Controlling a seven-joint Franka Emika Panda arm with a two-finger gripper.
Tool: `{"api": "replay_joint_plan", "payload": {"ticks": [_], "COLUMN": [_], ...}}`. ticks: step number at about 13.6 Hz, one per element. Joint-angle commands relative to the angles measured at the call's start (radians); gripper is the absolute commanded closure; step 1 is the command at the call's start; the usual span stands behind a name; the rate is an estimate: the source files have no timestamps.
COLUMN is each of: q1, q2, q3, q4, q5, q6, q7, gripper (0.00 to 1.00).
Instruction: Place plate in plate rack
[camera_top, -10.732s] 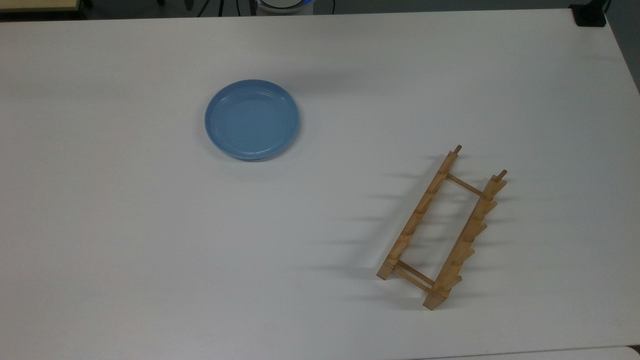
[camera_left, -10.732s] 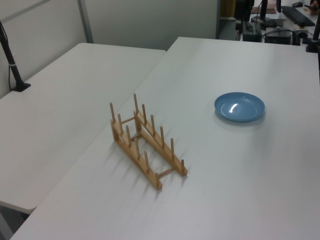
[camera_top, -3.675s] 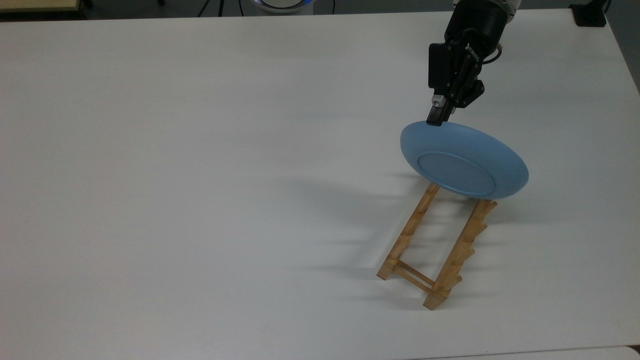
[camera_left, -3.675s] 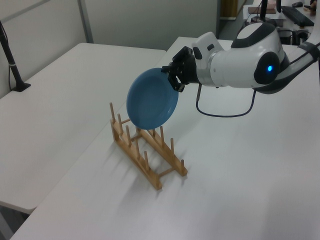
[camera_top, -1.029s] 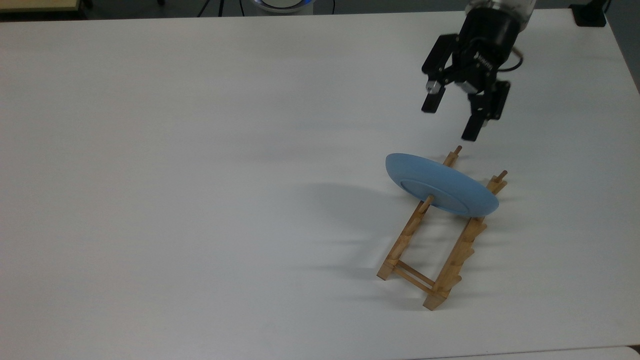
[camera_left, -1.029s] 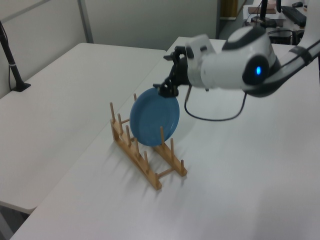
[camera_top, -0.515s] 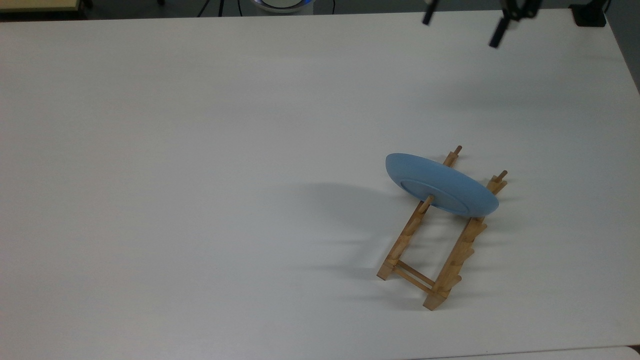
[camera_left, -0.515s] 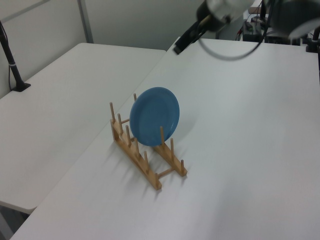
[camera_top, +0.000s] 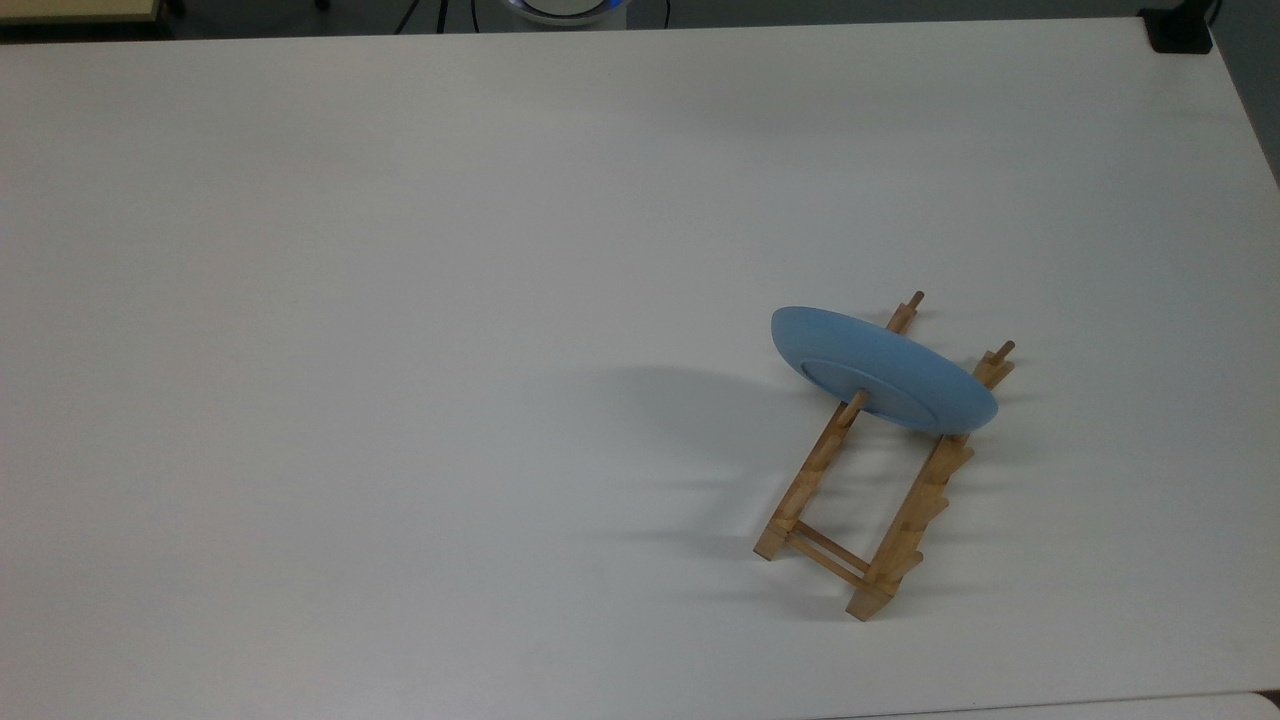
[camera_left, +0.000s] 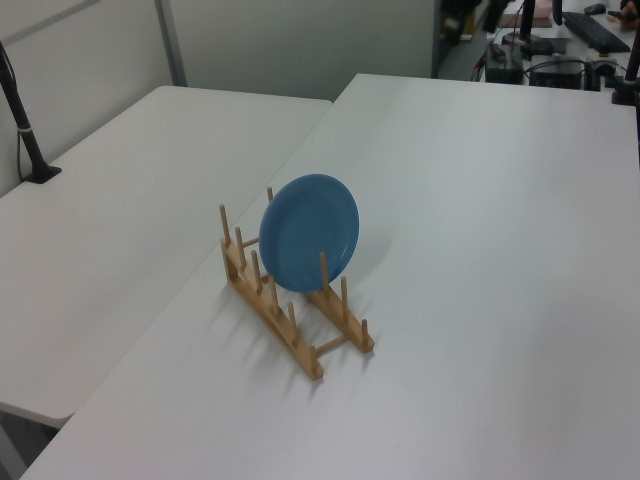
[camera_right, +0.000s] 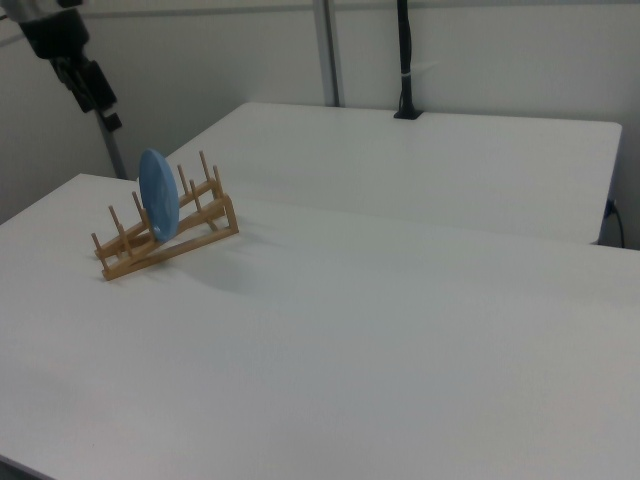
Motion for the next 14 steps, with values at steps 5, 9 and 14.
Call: {"api": "replay_joint_plan", "payload": {"ticks": [5, 9, 14], "q1": [-0.049, -0.069, -0.062], "q2": [-0.028, -0.005, 0.015], "q3": [-0.177, -0.182, -0.182], "q4": [-0.106, -0.108, -0.099], "q5": [0.064, 0.076, 0.075], "q6": [0.012, 0.05, 0.05], "q7": [-0.413, -0.558, -0.592], "gripper": [0.0, 0.0, 0.0]}}
